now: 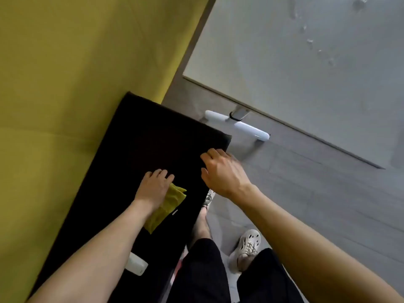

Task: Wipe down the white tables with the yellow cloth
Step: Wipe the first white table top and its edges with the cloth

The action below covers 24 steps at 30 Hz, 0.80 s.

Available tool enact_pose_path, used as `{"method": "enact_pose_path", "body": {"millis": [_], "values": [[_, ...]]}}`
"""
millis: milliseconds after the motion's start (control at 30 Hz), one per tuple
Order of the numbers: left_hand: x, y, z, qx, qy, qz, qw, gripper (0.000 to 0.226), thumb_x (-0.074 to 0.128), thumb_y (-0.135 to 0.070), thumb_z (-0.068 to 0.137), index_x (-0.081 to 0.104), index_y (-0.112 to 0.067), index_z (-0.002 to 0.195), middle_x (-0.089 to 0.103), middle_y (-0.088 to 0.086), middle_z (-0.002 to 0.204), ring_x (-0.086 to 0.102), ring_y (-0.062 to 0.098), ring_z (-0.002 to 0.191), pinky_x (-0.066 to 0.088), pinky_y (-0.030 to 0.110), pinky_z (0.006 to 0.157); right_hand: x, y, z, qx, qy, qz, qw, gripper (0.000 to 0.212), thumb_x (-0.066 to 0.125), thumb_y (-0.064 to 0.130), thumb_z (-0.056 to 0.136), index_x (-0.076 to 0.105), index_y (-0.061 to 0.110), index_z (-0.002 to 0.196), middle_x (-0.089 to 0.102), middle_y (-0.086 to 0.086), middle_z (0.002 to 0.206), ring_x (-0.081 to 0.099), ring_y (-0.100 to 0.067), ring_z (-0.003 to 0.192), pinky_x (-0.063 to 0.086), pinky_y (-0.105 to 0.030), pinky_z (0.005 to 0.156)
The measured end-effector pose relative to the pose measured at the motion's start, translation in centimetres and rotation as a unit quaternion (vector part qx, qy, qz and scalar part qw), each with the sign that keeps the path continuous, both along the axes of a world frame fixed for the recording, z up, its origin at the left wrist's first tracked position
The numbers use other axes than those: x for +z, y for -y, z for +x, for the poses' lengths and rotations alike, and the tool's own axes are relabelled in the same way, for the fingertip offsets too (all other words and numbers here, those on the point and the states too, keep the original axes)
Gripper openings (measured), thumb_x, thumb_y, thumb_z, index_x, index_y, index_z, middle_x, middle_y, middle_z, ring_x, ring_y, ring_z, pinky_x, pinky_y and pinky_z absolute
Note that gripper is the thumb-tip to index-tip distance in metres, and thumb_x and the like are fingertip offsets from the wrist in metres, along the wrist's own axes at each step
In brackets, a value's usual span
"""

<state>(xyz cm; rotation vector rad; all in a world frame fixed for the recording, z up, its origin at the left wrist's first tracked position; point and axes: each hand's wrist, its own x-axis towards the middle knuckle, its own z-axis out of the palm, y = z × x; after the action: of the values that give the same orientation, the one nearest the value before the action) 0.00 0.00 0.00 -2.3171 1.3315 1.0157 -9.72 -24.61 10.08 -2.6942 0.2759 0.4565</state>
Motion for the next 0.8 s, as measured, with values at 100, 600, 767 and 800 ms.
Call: {"method": "enact_pose_path", "body": {"millis": [100,600,767,800], "values": [[-1.3,-0.3,0.5,-0.036,0.029,-0.029,0.999,0.039,0.055,-0.014,0.104,0.061,-0.021,0.142,0.062,0.006,0.138,0.057,0.03,0.13,0.047,0.046,0.115,-1.6,-0.2,0.1,-0.002,-0.007,0.012,1.0,0.024,0.055,0.028,0.103,0.068,0.016,0.12,0.066,-0.003,0.11,0.064,-0.027,0.094,0.056,-0.043,0.083],[17.3,7.7,3.1,-0.056,-0.035,-0.108,0.992,0.049,0.081,-0.039,0.086,0.063,-0.028,0.131,0.066,-0.003,0.122,0.067,0.023,0.115,0.057,0.04,0.098,7.0,1.4,-2.3,0.005,-0.053,0.13,0.99,0.108,0.082,0.045,0.094,0.013,0.031,0.175,0.018,0.004,0.182,0.034,-0.026,0.16,0.046,-0.042,0.119],[24.5,14.5,3.7,-0.026,-0.08,-0.203,0.976,0.037,0.082,-0.029,0.081,0.061,-0.029,0.112,0.062,-0.007,0.109,0.065,0.021,0.102,0.057,0.038,0.082,11.5,4.5,-2.8,-0.038,0.039,0.101,0.993,0.078,0.083,0.04,0.092,0.049,0.025,0.161,0.054,-0.003,0.163,0.045,-0.026,0.155,0.036,-0.043,0.126],[25.8,15.9,3.9,-0.023,-0.09,-0.215,0.972,0.035,0.081,-0.027,0.079,0.061,-0.031,0.107,0.061,-0.008,0.104,0.064,0.021,0.098,0.057,0.039,0.079,12.6,5.4,-3.3,-0.064,0.062,0.106,0.99,0.05,0.08,0.035,0.094,0.067,0.02,0.14,0.072,-0.006,0.139,0.063,-0.03,0.136,0.05,-0.045,0.115]]}}
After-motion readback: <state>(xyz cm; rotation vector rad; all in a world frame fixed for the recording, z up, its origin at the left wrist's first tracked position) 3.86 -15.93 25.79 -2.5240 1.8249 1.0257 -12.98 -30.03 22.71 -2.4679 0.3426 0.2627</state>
